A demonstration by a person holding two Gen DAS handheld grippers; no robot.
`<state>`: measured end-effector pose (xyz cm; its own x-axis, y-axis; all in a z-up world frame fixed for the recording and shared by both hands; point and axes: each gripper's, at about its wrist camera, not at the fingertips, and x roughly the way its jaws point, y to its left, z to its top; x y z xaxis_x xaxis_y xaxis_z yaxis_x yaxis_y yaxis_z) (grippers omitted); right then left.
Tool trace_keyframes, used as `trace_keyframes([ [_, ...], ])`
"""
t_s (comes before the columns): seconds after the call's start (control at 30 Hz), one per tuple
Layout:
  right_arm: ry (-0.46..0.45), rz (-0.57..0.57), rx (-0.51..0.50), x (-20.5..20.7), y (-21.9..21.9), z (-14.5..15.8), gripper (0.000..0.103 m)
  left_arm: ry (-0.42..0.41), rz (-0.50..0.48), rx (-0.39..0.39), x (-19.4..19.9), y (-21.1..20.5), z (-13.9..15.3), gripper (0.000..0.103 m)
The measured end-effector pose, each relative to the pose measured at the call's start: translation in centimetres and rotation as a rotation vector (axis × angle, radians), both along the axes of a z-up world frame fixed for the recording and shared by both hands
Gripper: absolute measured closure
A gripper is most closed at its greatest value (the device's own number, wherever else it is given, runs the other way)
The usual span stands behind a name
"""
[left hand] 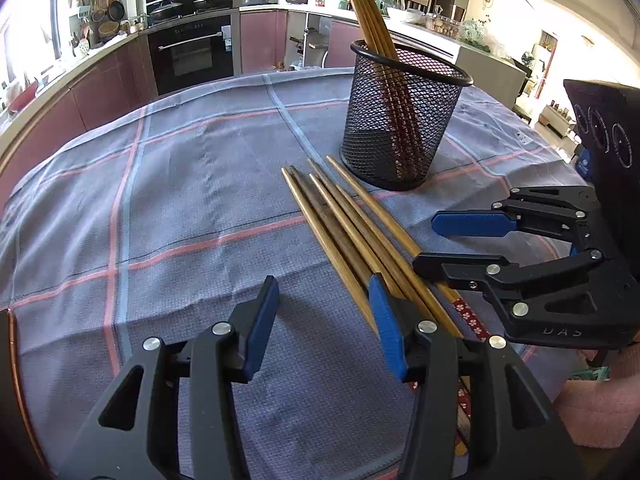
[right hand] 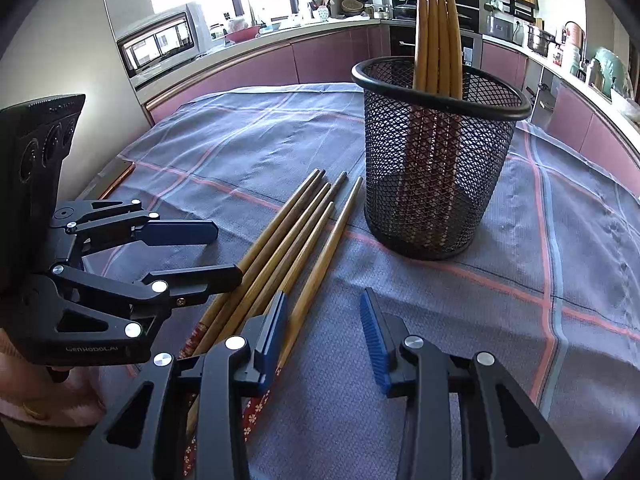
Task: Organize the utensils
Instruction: 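Move both open grippers back over the remaining chopsticks, then grasp a chopstick with the left gripper while the right gripper grasps another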
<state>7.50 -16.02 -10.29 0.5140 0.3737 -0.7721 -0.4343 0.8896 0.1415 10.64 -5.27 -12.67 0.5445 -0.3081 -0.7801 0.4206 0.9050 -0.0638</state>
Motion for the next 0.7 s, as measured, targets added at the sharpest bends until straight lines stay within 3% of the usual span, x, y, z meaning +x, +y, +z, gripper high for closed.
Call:
trace_keyframes([
  [0.37, -0.01, -0.01, -0.014, 0.5, 0.7, -0.1, 0.073, 0.019, 0.011, 0.003, 0.7, 0.3, 0.0, 0.07],
  [0.47, -0.013, -0.021, -0.012, 0.8, 0.9, -0.2, 0.078, 0.023, 0.015, -0.004, 1.1, 0.1, -0.1, 0.074],
  [0.53, -0.009, -0.032, 0.004, 0.9, 0.8, -0.3, 0.088, 0.021, 0.026, -0.005, 1.2, 0.1, -0.1, 0.077],
  [0.6, -0.001, -0.043, 0.028, 1.0, 0.5, -0.3, 0.093, 0.027, 0.036, -0.017, 1.2, 0.1, -0.1, 0.088],
  [0.7, 0.005, -0.061, 0.056, 1.0, 0.1, -0.4, 0.096, 0.032, 0.058, -0.036, 1.2, 0.3, -0.1, 0.091],
])
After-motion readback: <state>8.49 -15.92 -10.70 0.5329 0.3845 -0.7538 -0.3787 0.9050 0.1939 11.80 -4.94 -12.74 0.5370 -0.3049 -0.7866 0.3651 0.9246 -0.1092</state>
